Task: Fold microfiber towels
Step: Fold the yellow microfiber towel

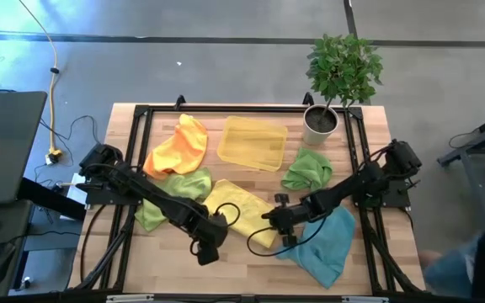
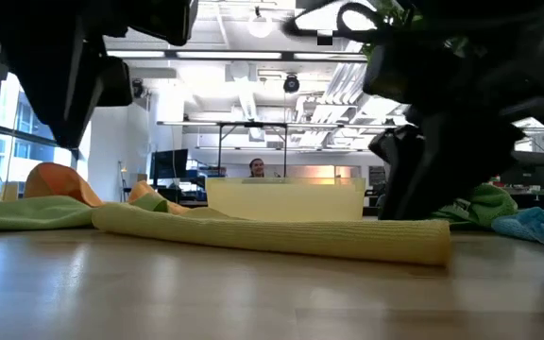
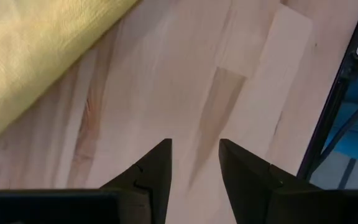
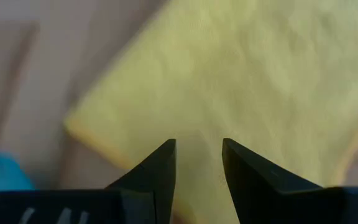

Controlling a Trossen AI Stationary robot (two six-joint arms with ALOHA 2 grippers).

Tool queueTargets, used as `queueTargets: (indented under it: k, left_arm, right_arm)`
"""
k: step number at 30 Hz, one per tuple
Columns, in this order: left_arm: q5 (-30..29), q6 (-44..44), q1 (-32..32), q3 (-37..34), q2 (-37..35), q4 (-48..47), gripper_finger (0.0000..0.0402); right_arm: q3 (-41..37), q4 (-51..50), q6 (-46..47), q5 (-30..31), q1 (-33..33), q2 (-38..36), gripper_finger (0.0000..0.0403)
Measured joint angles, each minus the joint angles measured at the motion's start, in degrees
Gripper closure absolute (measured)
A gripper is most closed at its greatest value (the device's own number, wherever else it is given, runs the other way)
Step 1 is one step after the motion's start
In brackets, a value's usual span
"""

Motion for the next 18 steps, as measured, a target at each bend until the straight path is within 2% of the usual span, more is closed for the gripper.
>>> queueTargets:
  k: [11,18]
  left_arm:
    - [0.00,-3.98,-1.55,3.51,0.06,-0.11,0.0284]
    - [-0.27,-2.64,-1.59,7.57,0.06,-0.11,0.0284]
  right_arm:
    - [0.03,12.17,2.36,-0.02,-0.02,6.63,0.0281]
    - [0.08,27.88,2.38,0.26,-0.99,9.56,0.0281]
